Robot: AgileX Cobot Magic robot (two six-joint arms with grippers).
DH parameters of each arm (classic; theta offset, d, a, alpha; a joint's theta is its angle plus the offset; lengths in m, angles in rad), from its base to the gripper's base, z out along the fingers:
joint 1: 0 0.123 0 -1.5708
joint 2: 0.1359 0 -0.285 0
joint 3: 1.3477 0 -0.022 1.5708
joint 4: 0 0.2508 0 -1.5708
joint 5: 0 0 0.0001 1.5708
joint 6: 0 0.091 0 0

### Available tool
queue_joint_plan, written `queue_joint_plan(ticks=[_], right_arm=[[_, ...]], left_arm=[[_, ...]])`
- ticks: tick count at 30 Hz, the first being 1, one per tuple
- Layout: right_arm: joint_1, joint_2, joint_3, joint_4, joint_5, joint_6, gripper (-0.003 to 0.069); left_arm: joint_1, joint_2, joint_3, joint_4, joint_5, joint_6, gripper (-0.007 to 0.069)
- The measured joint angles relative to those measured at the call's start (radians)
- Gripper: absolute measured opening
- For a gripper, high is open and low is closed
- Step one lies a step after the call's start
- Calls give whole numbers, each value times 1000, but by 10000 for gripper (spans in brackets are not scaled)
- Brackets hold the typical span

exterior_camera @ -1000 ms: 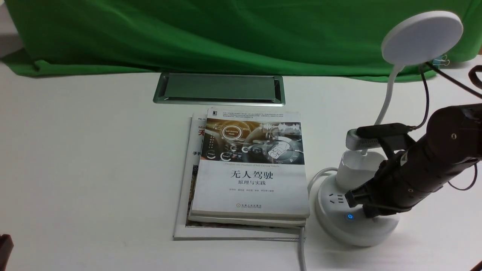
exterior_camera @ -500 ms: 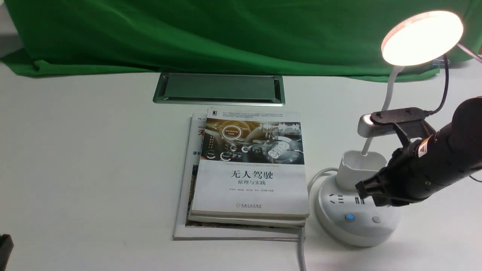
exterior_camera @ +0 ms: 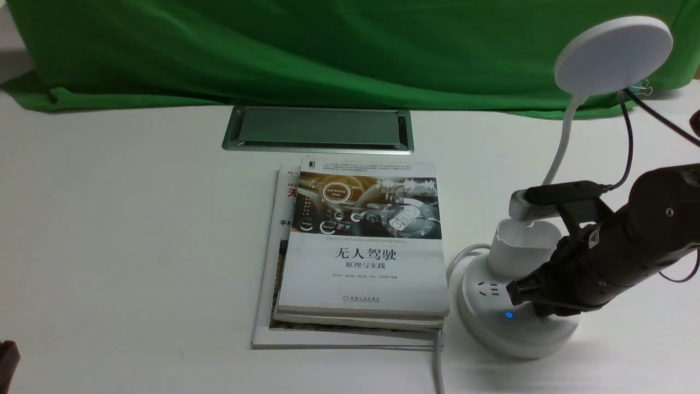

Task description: Turn off the desk lamp on the white desktop by hand.

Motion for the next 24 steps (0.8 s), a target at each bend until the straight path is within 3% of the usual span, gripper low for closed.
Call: queue_joint_plan(ticks=[10, 17, 24], right_arm=[[0, -73, 9, -1, -79, 1, 48], [4, -186, 22, -2, -4, 8, 48], [25, -472, 175, -2, 41, 26, 48]], left_arm=[[0, 0, 0, 0, 0, 1, 20], [0, 0, 0, 0, 0, 1, 20], [0, 0, 0, 0, 0, 1, 20]])
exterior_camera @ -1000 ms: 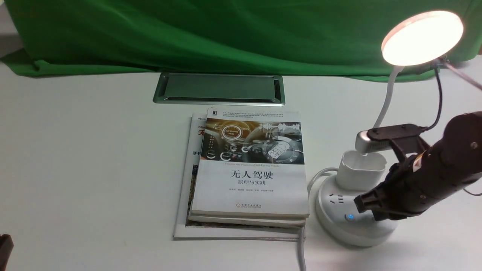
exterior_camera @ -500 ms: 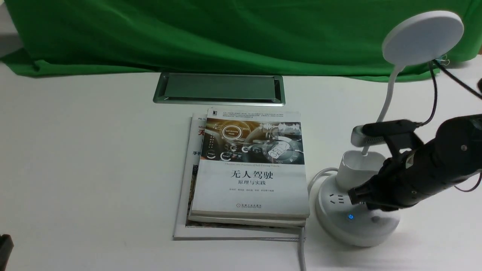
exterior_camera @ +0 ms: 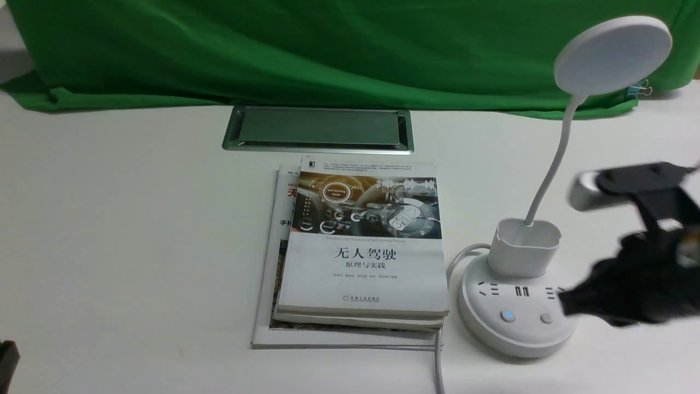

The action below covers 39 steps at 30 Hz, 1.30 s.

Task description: Turn off the desk lamp on the white desktop by hand.

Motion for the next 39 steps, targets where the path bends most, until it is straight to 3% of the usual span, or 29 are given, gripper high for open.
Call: queue_joint_plan(ticks=[8, 19, 25, 28, 32, 39], right_arm=[[0, -287, 85, 0, 71, 11, 48], [-2, -454, 106, -5, -23, 0, 67], [-118, -652, 289, -9, -198, -69, 63], [-209, -858, 493, -11, -371, -84, 55], [-259, -1038, 687, -11, -470, -130, 48], [-282, -1185, 741, -12, -426, -192, 40]], left_arm=[[0, 0, 0, 0, 0, -2, 20], [0, 0, 0, 0, 1, -1, 20], [0, 0, 0, 0, 0, -1, 20], [0, 0, 0, 0, 0, -1, 20], [0, 0, 0, 0, 0, 0, 20], [0, 0, 0, 0, -2, 0, 20]])
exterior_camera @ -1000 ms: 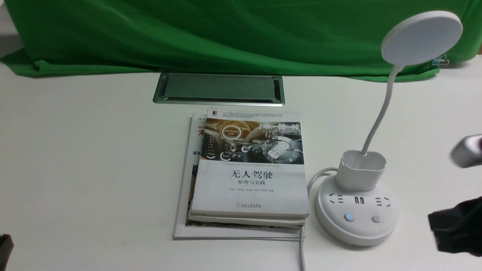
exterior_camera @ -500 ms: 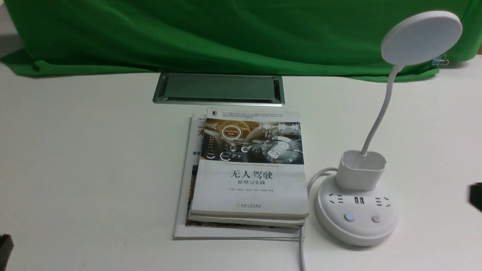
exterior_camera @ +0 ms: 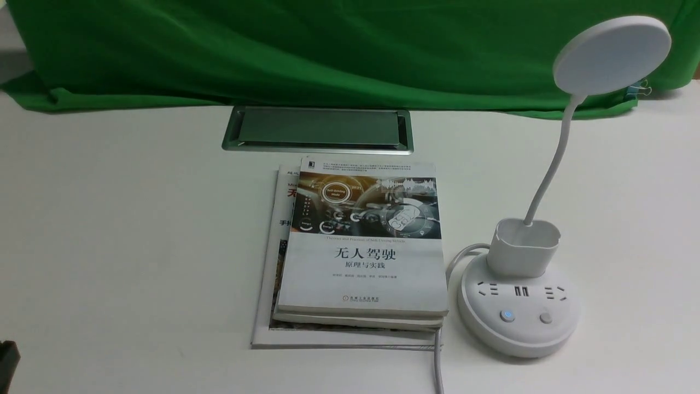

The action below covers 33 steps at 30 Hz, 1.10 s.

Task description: Turn off the desk lamp on the white desktop by hand.

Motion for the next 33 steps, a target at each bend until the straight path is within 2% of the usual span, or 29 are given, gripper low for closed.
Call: queue_joint_plan(ticks=[33], right_arm=[[0, -3, 0, 0, 27, 22, 38]], left_arm=[[0, 0, 0, 0, 2, -1, 20]])
